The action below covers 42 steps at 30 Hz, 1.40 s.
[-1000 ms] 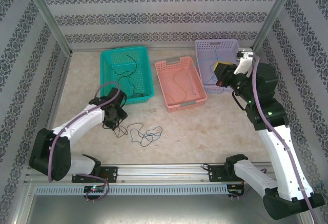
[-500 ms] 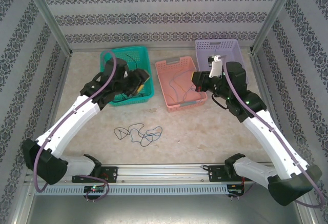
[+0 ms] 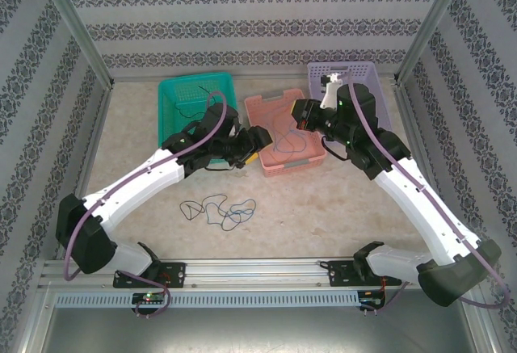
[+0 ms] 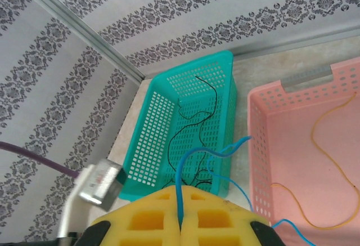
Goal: Untangle the cables
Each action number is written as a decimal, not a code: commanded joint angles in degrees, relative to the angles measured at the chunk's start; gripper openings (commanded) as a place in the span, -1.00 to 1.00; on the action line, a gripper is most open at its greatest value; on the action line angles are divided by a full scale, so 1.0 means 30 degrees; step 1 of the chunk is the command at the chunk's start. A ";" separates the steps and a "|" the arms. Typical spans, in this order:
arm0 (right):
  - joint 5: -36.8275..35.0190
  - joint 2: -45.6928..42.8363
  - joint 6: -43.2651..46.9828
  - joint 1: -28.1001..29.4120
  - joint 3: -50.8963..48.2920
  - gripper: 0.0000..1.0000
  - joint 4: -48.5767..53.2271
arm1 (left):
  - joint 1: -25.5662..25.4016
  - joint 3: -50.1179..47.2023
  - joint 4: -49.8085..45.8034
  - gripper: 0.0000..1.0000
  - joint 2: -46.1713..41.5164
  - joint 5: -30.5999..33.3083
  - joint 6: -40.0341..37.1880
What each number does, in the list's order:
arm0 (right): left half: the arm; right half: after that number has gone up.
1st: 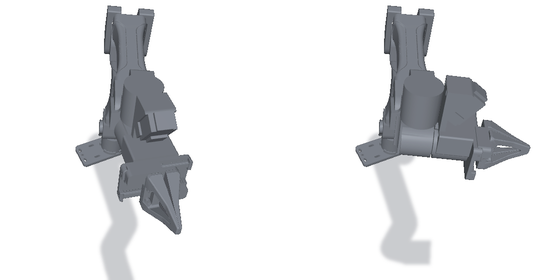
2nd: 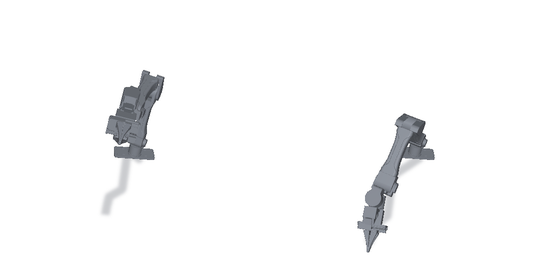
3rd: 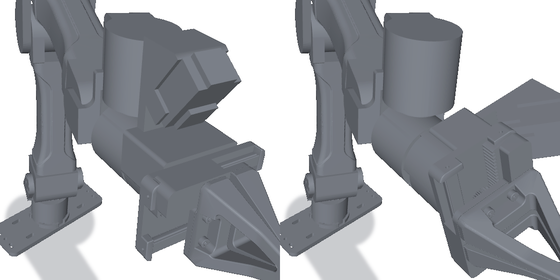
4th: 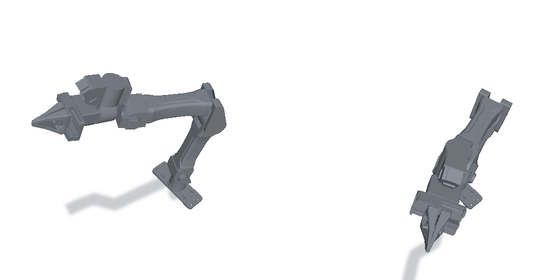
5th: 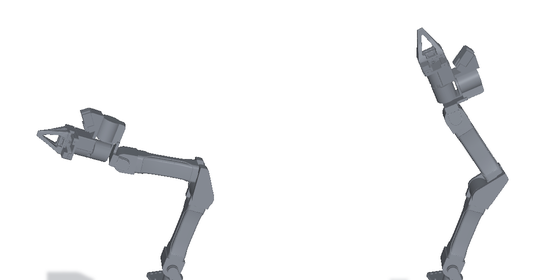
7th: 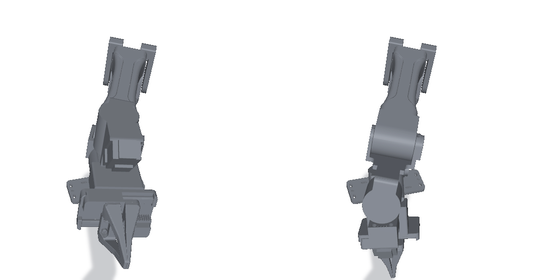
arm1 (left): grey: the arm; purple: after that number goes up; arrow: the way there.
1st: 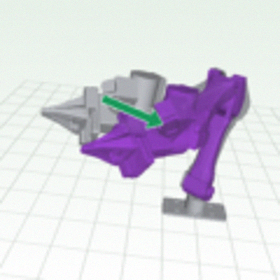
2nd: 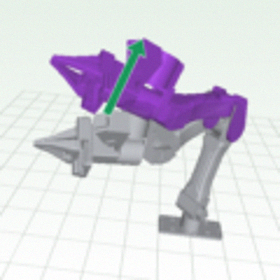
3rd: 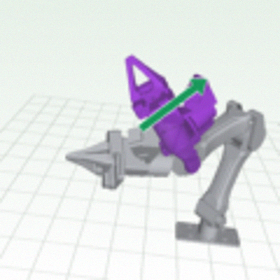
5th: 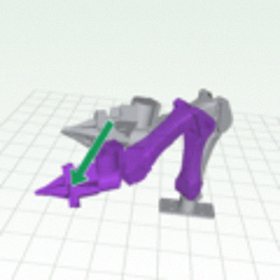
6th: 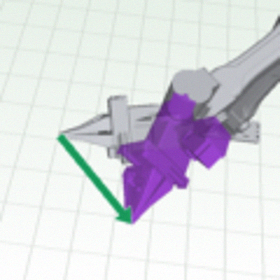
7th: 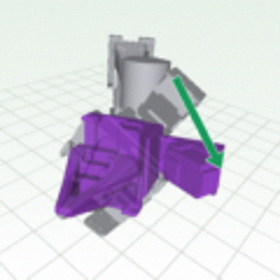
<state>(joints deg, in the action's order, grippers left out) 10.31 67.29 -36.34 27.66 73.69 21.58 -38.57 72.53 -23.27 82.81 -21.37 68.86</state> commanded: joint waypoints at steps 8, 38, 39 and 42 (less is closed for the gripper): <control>0.0240 0.0111 -0.1368 0.0462 0.0661 -1.00 -0.0061 | -0.0123 -0.0181 0.0960 0.03 0.1634 0.0450 -0.1295; -0.5565 -0.3649 0.3409 0.2331 -0.4905 -1.00 0.8266 | -0.0206 -0.2279 -0.5325 -1.00 -0.0800 0.0472 -0.6267; -0.6457 -0.3588 0.3316 0.2611 -0.5212 -1.00 0.8979 | -0.0260 -0.2427 -0.5285 -1.00 -0.0857 0.0358 -0.6281; -0.8047 -0.3177 0.3033 0.3165 -0.6104 -1.00 0.9675 | -0.0465 -0.2695 -0.4947 -1.00 -0.0967 0.0158 -0.6171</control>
<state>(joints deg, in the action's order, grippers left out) -4.93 57.14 -28.47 35.86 57.74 44.34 -38.81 65.28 -36.51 81.69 -19.20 52.53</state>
